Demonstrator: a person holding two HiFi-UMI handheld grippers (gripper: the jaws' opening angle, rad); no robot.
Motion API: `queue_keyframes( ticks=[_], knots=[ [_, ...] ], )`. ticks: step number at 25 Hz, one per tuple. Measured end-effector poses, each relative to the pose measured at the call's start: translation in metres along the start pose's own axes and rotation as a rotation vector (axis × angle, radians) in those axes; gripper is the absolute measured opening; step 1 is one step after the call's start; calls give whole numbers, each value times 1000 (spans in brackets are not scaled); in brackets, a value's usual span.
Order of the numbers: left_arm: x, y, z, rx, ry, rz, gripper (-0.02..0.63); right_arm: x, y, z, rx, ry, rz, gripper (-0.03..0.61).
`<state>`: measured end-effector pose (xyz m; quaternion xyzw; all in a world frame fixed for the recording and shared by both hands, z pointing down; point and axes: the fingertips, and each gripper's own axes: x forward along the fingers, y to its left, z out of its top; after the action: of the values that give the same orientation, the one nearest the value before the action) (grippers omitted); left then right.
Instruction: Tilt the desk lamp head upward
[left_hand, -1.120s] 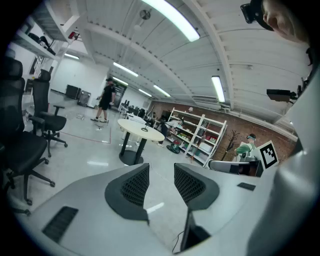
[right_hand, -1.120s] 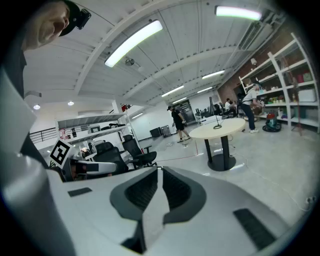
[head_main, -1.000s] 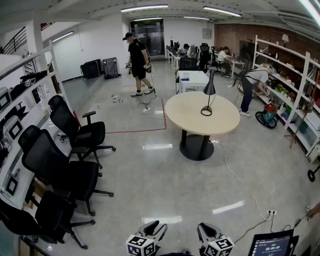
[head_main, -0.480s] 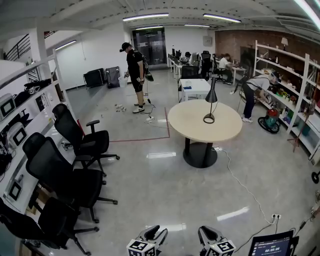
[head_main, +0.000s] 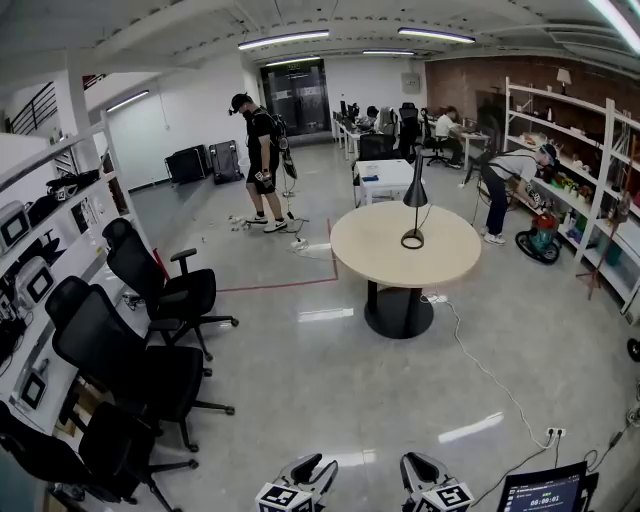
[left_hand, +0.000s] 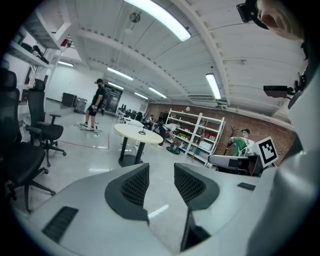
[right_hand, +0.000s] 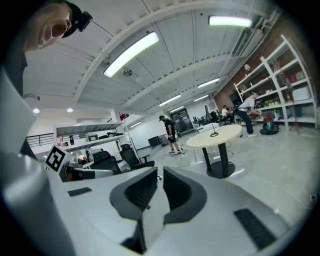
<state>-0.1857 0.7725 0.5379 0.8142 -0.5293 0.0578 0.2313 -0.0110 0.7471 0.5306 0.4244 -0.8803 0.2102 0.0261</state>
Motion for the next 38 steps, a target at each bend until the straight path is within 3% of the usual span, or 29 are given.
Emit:
queue_keyframes(
  ticks=[11, 18, 22, 32, 35, 38],
  knots=[
    [45, -44, -7, 30, 24, 7, 163, -17, -57, 7, -26, -6, 9, 37],
    [64, -34, -2, 6, 42, 18, 163, -4, -74, 0, -3, 28, 3, 37],
    [95, -23, 2, -4, 57, -35, 163, 16, -87, 2, 7, 39, -34, 35],
    [168, 15, 61, -26, 14, -222, 161, 82, -105, 45, -41, 27, -173, 35],
    [177, 38, 67, -53, 14, -252, 101, 105, -101, 47, -51, 54, -203, 35],
    [185, 62, 73, -89, 12, -265, 94, 126, -95, 51, -57, 72, -226, 37]
  ],
)
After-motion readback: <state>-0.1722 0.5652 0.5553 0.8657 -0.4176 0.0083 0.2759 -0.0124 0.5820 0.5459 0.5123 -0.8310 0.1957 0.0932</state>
